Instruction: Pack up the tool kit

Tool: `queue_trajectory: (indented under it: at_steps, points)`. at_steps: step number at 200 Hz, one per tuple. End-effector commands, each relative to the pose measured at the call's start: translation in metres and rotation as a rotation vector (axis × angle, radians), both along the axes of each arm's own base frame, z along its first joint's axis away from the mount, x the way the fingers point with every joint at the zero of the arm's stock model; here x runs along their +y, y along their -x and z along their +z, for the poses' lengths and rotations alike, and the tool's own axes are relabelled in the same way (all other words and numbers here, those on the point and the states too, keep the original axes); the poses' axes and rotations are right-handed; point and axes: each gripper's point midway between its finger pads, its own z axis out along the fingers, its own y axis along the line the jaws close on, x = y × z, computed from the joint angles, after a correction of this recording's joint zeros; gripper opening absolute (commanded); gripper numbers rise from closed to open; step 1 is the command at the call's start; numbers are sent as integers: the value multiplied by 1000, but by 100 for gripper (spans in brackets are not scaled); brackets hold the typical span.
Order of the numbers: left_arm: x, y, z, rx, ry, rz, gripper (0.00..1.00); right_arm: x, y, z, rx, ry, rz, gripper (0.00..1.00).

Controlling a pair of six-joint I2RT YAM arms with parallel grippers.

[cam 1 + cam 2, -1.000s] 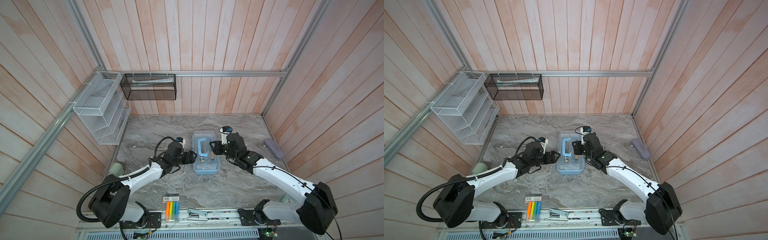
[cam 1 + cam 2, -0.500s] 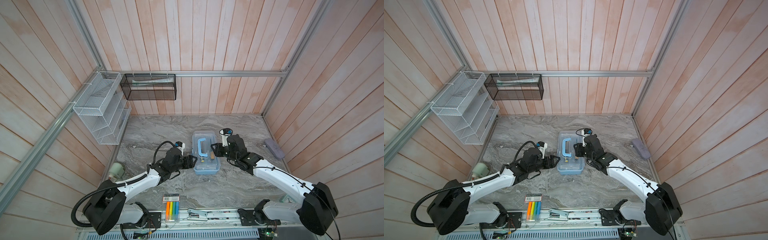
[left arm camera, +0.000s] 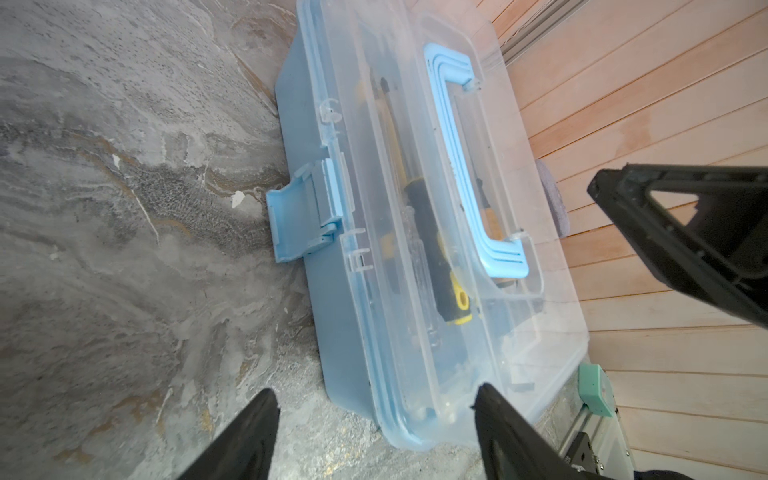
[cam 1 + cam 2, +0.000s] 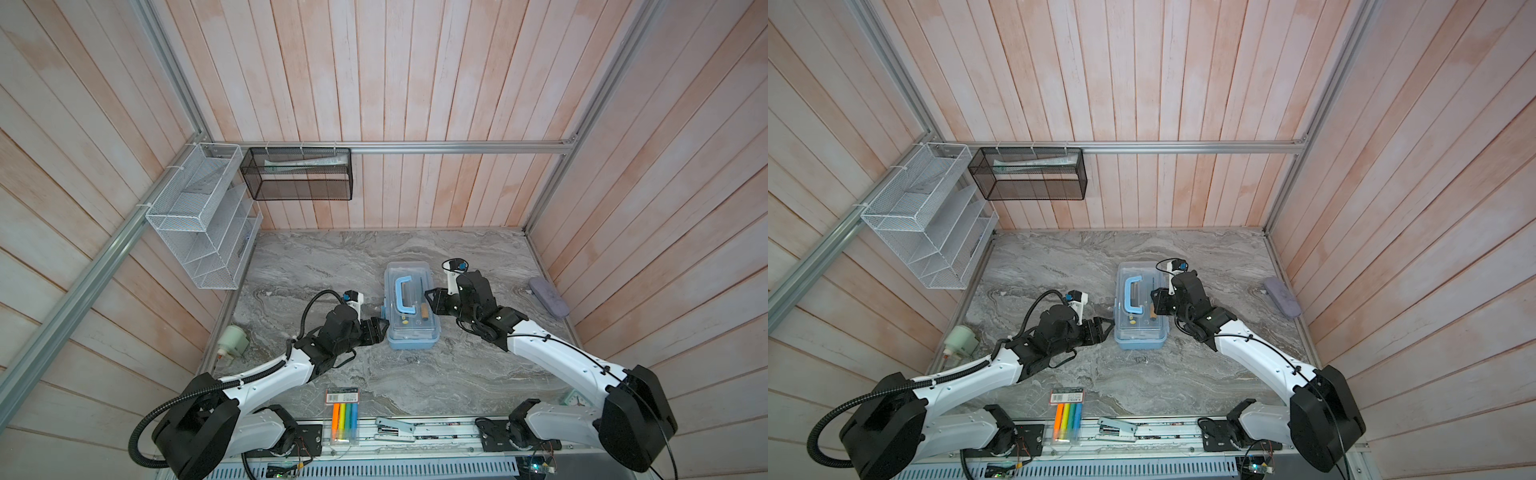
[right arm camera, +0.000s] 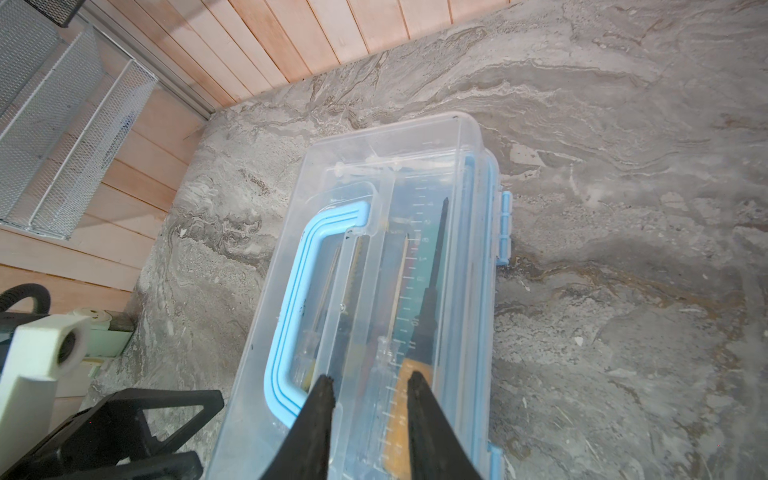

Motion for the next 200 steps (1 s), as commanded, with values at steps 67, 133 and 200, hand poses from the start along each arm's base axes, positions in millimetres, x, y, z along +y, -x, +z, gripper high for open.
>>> queue_trajectory:
  at_steps: [67, 133, 200]
  points:
    - [-22, 1, -10, 0, -26, -69, 74, 8, 1, -11, 34, -17, 42, 30]
    - [-2, -6, -11, -52, -203, 8, 88, 16, 3, -19, 61, -28, 75, 29]
    - [15, -29, 4, -242, -339, 71, 100, 20, 0, -15, 44, -50, 83, 28]
